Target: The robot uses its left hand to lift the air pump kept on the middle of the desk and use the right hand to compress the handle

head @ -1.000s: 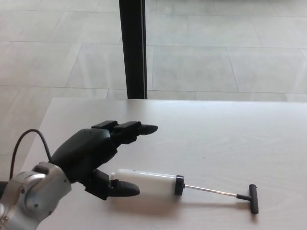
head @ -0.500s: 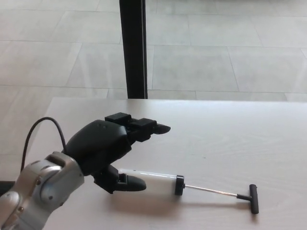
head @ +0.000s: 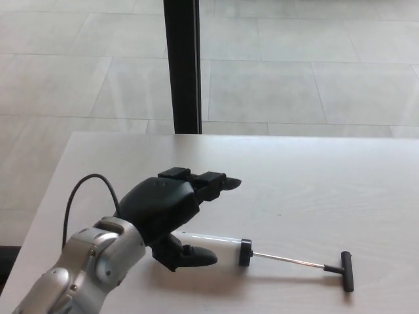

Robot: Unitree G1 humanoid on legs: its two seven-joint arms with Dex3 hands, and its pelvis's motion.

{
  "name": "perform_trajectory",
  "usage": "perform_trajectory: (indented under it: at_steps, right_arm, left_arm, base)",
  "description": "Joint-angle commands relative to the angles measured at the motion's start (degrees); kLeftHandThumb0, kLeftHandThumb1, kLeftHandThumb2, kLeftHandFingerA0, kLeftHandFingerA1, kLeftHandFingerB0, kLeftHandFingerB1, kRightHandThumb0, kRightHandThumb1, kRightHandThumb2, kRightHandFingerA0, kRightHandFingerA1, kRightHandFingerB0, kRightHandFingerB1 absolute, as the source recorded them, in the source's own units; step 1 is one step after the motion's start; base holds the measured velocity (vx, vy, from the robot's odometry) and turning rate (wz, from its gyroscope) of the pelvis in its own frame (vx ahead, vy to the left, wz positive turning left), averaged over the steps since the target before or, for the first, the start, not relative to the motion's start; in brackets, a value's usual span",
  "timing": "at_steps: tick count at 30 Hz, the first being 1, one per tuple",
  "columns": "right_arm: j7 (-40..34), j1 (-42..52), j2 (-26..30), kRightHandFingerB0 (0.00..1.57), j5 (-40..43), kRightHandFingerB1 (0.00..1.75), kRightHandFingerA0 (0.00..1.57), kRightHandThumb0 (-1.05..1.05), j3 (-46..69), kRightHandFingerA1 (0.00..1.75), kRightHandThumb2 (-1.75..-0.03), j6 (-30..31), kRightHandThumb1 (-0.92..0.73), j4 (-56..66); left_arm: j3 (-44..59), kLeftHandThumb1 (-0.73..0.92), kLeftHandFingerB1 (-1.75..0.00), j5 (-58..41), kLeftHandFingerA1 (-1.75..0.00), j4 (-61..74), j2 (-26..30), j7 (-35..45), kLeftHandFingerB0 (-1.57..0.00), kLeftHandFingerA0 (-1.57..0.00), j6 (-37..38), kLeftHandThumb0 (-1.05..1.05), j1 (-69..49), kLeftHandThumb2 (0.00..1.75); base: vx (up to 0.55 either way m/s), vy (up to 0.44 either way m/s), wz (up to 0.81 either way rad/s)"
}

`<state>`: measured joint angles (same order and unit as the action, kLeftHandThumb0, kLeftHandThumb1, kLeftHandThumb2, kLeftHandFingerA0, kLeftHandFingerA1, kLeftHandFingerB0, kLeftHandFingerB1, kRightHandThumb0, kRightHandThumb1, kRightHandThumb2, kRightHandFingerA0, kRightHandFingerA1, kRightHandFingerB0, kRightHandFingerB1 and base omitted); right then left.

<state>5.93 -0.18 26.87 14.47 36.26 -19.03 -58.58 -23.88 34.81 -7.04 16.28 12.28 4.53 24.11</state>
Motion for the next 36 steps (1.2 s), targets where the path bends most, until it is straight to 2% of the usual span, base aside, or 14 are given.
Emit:
perform_trajectory:
  at_steps: [1,2,13,15,16,17,18,20,21,23,24,30,35,36]
  right_arm:
    - [-1.34,-0.92,0.71,0.27,0.93,0.30,0.30,-0.76,0.04,0.44,-0.68,-1.33,-0.90,-2.32]
    - [-1.31,-0.97,0.78,0.26,0.89,0.30,0.27,-0.75,-0.06,0.38,-0.68,-1.25,-0.91,-2.43]
    - [-2.00,-0.33,-0.53,0.29,1.81,0.31,0.29,-0.74,-0.04,0.39,-0.68,-0.84,-0.91,0.34]
    - [-1.90,0.17,-0.57,0.25,1.27,0.30,0.26,-0.74,-0.53,0.39,-0.69,-1.67,-0.91,0.11]
    - [-2.00,0.30,-0.58,0.26,1.17,0.30,0.26,-0.72,-0.67,0.37,-0.68,-1.63,-0.92,-0.04]
    - [-1.70,0.64,-0.74,0.26,1.38,0.31,0.25,-0.77,-0.62,0.39,-0.68,-2.10,-0.91,-0.01]
    - [-1.58,0.88,-0.82,0.27,1.48,0.31,0.26,-0.78,-0.60,0.42,-0.67,-2.33,-0.91,0.11]
    - [-1.68,1.02,-0.83,0.29,1.54,0.31,0.27,-0.78,-0.70,0.43,-0.68,-2.36,-0.91,0.10]
    - [-1.83,0.92,-0.88,0.30,1.60,0.31,0.28,-0.76,-0.69,0.39,-0.68,-2.37,-0.92,-0.32]
    - [-1.84,1.01,-1.05,0.32,1.79,0.33,0.25,-0.78,-0.62,0.39,-0.69,-2.60,-0.90,-0.49]
    - [-1.66,1.11,-1.16,0.32,1.92,0.33,0.26,-0.76,-0.55,0.38,-0.68,-2.93,-0.90,-0.42]
    - [-2.33,2.16,-1.59,0.31,1.90,0.32,0.28,-0.74,-0.74,0.41,-0.67,-2.70,-0.90,1.22]
    - [-2.60,0.66,-1.06,0.32,1.74,0.32,0.29,-0.78,-0.92,0.41,-0.67,-3.36,-0.89,-1.47]
    - [-3.07,0.54,-1.09,0.32,1.60,0.32,0.30,-0.76,-1.12,0.40,-0.67,-2.95,-0.89,-0.96]
  left_arm:
    - [0.86,0.60,-0.27,-0.46,-0.44,-0.54,-3.24,-1.09,-0.05,-0.04,-5.73,-0.81,-3.66,0.60]
    - [0.66,0.49,-0.24,-0.05,-0.41,-0.36,-3.70,-0.96,-0.05,-0.02,-6.37,-0.82,-4.23,0.92]
    - [1.10,0.50,-0.24,2.57,-0.35,0.81,-4.41,-2.79,-0.07,-0.02,-8.72,-0.83,-6.92,0.89]
    - [1.52,0.46,-0.31,2.74,-0.41,0.79,-3.72,-3.30,-0.06,-0.03,-8.82,-0.75,-7.61,0.87]
    - [1.86,0.59,-0.26,2.82,-0.41,0.53,-3.24,-3.93,-0.10,-0.06,-8.35,-0.72,-7.91,0.59]
    - [2.01,0.46,-0.33,3.35,-0.48,0.24,-2.85,-4.65,-0.07,-0.04,-8.16,-0.74,-7.96,0.83]
    - [2.21,0.59,-0.26,3.42,-0.43,0.03,-2.58,-4.93,-0.10,-0.07,-7.99,-0.70,-7.98,0.58]
    - [2.58,0.58,-0.29,3.47,-0.43,-0.10,-2.22,-5.37,-0.11,-0.08,-7.87,-0.68,-8.09,0.58]
    - [3.03,0.34,-0.49,4.19,-0.53,0.01,-1.69,-6.11,0.00,-0.02,-8.25,-0.38,-8.04,0.94]
    - [3.56,0.34,-0.49,5.20,-0.52,-0.24,-0.98,-7.28,0.00,-0.02,-8.56,-0.38,-7.48,0.94]
    - [3.76,0.58,-0.32,5.61,-0.43,-0.58,-0.68,-8.24,-0.18,-0.14,-8.21,-0.66,-7.29,0.58]
    - [4.40,0.58,-0.34,7.71,-0.46,-2.93,-0.41,-11.19,-0.26,-0.18,-10.12,-0.65,-5.22,0.57]
    - [3.70,0.54,-0.34,6.17,-0.48,-5.46,-3.58,-11.15,-0.34,-0.24,-11.60,-0.60,-4.72,0.56]
    - [3.50,0.43,-0.45,5.80,-0.53,-5.40,-4.29,-10.11,-0.26,-0.20,-12.43,-0.63,-4.56,0.79]
  base:
    - [0.00,0.000,0.00]
    - [0.00,0.000,0.00]
    - [0.00,0.000,0.00]
    - [0.00,0.000,0.00]
    - [0.00,0.000,0.00]
    - [0.00,0.000,0.00]
    - [0.00,0.000,0.00]
    - [0.00,0.000,0.00]
    - [0.00,0.000,0.00]
    - [0.00,0.000,0.00]
    - [0.00,0.000,0.00]
    - [0.00,0.000,0.00]
    - [0.00,0.000,0.00]
    - [0.00,0.000,0.00]
